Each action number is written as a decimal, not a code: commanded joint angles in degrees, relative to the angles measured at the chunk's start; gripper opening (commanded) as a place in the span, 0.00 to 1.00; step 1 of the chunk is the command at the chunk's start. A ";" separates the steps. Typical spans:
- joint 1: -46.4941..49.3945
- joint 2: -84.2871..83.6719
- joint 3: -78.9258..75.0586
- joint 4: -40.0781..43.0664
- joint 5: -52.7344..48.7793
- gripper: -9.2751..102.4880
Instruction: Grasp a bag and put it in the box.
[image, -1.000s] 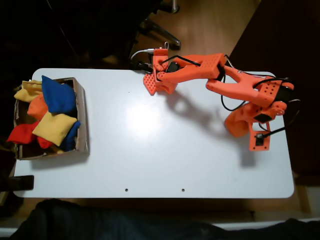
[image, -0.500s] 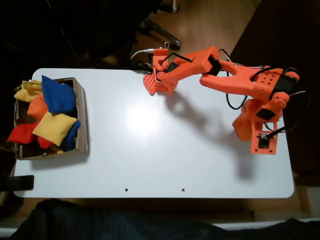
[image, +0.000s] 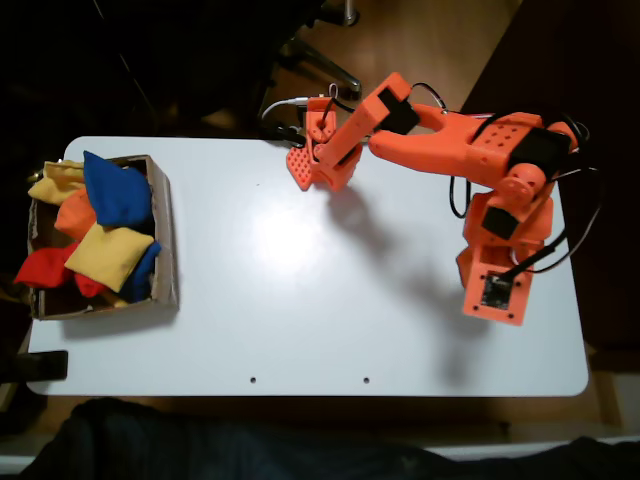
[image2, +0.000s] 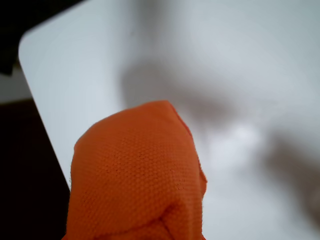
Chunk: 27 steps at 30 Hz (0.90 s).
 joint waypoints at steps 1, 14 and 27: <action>3.52 9.40 1.14 0.62 0.53 0.08; 17.93 27.69 9.76 0.62 2.02 0.08; 39.81 42.19 22.85 0.18 -0.97 0.08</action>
